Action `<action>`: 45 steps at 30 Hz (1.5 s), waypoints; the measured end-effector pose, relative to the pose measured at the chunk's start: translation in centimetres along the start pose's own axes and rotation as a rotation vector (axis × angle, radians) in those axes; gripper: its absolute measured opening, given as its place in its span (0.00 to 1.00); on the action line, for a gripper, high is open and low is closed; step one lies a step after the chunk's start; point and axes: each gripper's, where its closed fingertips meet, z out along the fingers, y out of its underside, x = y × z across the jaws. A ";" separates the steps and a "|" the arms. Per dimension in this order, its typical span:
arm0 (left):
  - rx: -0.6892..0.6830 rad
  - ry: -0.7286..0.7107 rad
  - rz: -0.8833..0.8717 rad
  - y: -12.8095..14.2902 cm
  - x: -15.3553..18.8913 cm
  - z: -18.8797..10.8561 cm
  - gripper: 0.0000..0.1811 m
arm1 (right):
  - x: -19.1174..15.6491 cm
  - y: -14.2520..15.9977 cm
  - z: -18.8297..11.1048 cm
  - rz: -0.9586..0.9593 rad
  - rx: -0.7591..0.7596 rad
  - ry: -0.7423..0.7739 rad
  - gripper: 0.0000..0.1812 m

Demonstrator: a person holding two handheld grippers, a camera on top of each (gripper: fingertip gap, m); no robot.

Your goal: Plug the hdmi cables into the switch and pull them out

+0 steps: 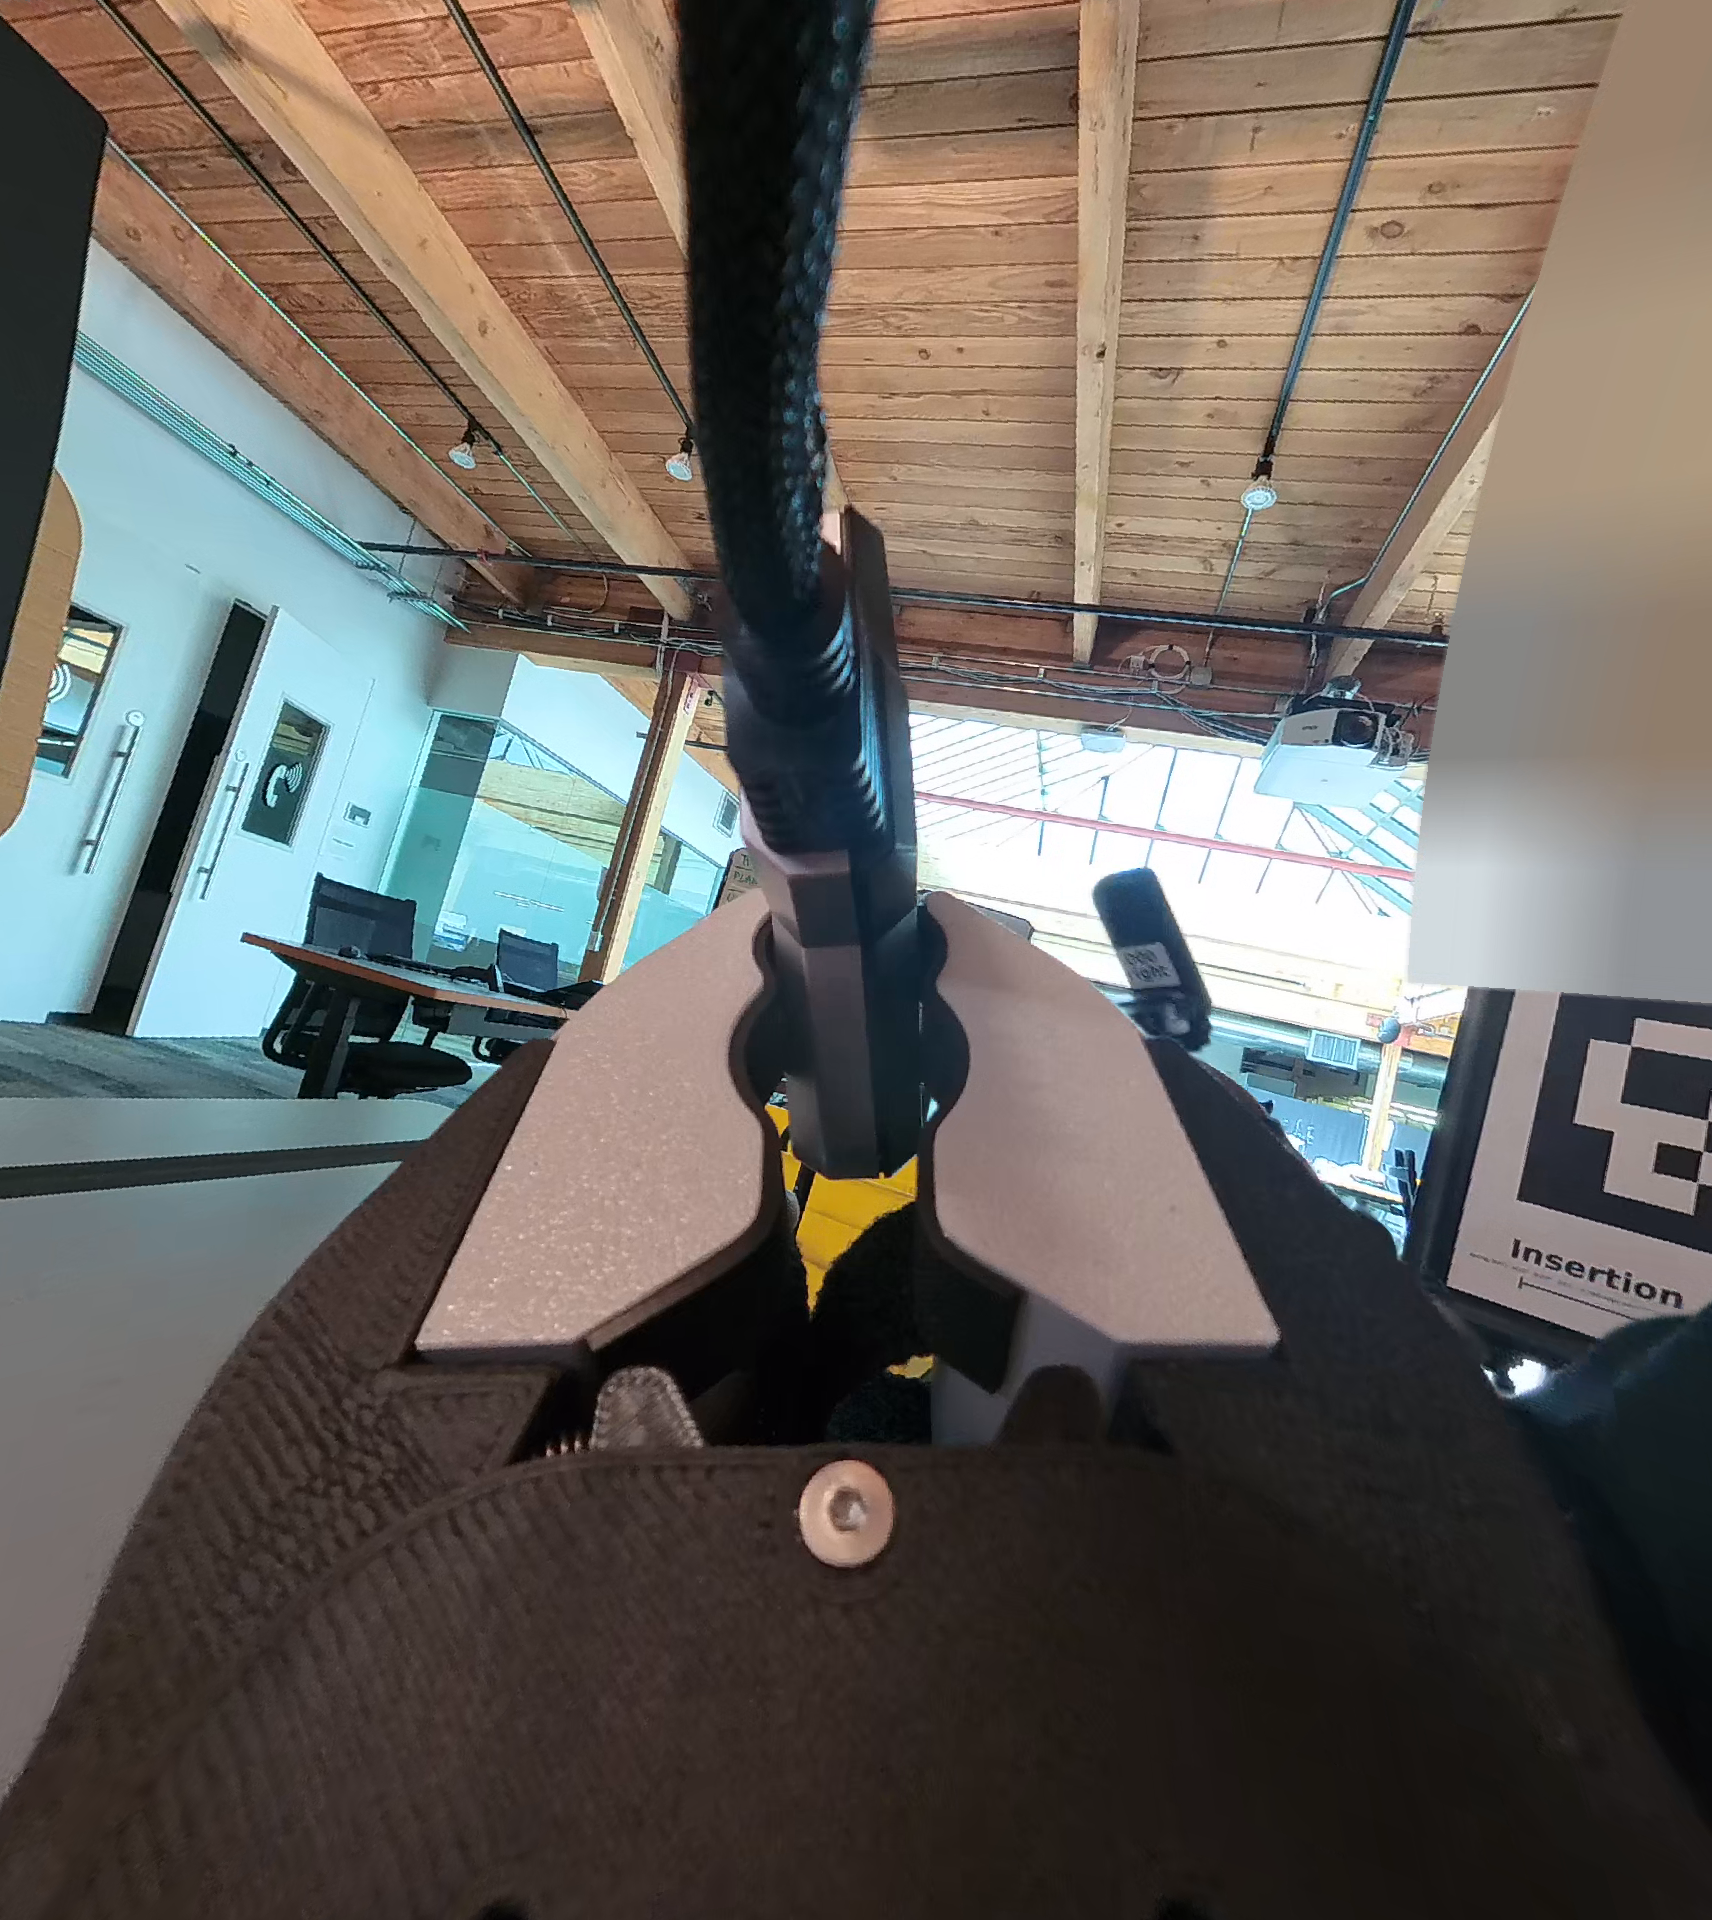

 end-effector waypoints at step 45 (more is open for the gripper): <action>-0.015 0.055 0.022 0.9 1.3 0.5 0.12 | 2.6 9.5 0.6 -0.032 -0.367 0.097 0.19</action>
